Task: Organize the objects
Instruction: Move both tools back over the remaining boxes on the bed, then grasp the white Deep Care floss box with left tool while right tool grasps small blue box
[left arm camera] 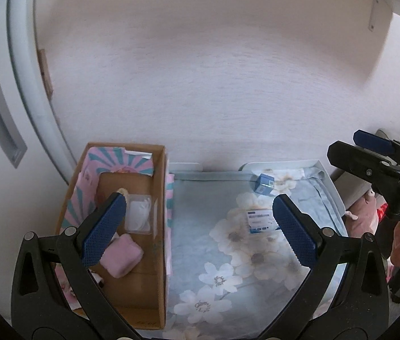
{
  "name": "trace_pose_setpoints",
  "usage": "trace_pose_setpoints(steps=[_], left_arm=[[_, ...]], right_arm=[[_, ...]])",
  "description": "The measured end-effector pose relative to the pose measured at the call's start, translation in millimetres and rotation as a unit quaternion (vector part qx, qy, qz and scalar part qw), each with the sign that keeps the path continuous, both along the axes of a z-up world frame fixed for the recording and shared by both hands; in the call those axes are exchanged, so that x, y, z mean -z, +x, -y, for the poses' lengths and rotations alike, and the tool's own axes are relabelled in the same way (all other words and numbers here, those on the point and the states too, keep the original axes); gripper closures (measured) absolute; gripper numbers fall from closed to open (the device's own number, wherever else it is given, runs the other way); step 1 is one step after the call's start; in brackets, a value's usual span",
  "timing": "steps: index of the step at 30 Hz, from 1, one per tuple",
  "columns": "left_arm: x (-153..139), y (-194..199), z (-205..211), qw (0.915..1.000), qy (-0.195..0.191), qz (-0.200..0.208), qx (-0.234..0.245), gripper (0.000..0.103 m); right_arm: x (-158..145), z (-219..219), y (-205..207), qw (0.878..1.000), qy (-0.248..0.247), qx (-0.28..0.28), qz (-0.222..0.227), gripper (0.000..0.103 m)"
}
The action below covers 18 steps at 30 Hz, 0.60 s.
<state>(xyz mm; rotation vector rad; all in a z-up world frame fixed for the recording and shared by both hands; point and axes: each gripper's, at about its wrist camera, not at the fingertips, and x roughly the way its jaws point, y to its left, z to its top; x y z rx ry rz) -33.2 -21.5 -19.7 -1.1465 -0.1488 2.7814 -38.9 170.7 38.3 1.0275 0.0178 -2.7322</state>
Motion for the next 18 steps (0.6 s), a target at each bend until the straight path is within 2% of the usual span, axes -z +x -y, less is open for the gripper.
trace_pose_setpoints(steps=[7,12,18], left_arm=[[-6.2,-4.7,-15.7,0.9998,-0.008,0.000,0.019,0.000],[-2.6,-9.3,-27.6,0.9995,-0.002,0.003,0.030,0.000],[23.1,-18.5,-55.5,0.9983,0.001,0.030,0.051,0.000]], right_arm=[[-7.3,-24.1,-7.1,1.000,-0.015,-0.012,-0.003,0.009],[-11.8,-46.9,-18.3,1.000,0.000,-0.015,-0.013,0.009],[12.9,-75.6,-40.4,1.000,0.011,-0.024,0.003,0.009]])
